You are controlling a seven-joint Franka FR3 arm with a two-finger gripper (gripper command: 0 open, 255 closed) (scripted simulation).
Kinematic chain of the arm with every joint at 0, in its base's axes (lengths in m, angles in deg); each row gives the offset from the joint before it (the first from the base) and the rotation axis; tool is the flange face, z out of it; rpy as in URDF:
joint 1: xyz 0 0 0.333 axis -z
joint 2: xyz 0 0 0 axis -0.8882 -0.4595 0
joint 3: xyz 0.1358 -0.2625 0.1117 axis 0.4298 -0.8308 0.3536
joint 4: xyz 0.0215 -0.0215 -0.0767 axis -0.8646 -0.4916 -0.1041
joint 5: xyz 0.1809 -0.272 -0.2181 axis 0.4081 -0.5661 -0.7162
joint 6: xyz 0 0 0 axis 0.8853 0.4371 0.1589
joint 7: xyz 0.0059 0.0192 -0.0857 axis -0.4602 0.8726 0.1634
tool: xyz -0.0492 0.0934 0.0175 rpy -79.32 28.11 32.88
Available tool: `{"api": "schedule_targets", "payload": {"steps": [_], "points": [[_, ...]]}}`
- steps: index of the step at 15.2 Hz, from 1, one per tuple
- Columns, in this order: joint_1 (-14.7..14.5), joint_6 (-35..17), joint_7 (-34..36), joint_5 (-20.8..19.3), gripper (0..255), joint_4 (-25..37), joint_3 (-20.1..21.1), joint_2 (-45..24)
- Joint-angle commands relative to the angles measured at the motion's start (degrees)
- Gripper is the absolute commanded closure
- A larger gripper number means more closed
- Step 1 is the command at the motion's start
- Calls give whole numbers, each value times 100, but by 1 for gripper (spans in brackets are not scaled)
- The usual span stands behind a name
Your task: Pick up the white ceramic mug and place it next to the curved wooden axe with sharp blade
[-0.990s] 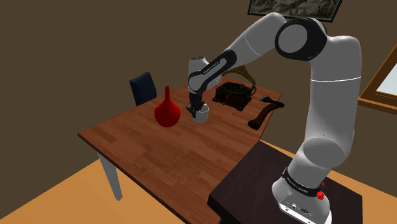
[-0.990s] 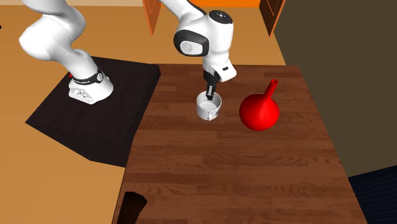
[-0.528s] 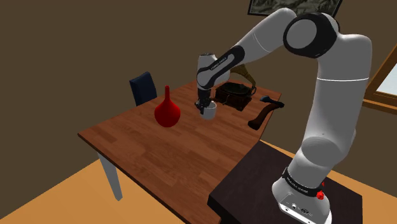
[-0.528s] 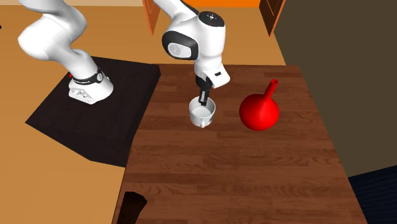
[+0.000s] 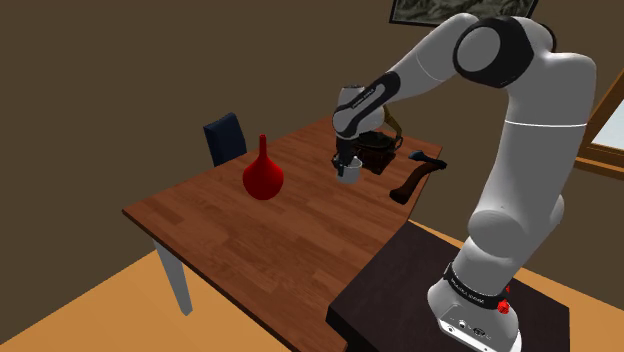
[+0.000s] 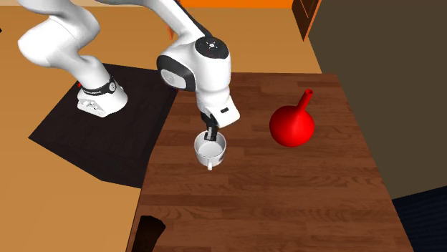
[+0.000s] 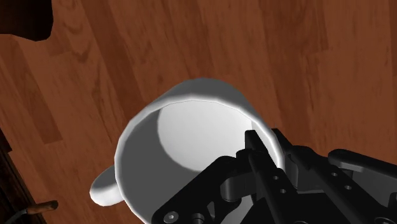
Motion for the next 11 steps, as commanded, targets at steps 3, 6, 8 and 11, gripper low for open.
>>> {"api": "schedule_targets", "payload": {"steps": [3, 6, 8, 11], "points": [[347, -45, -572, 53, 255, -103, -181, 85], [613, -68, -1011, 101, 255, -103, -324, 81], [793, -73, -1306, 138, 255, -70, -414, 55], [1067, -63, -1751, 201, 255, 30, -544, -18]]}}
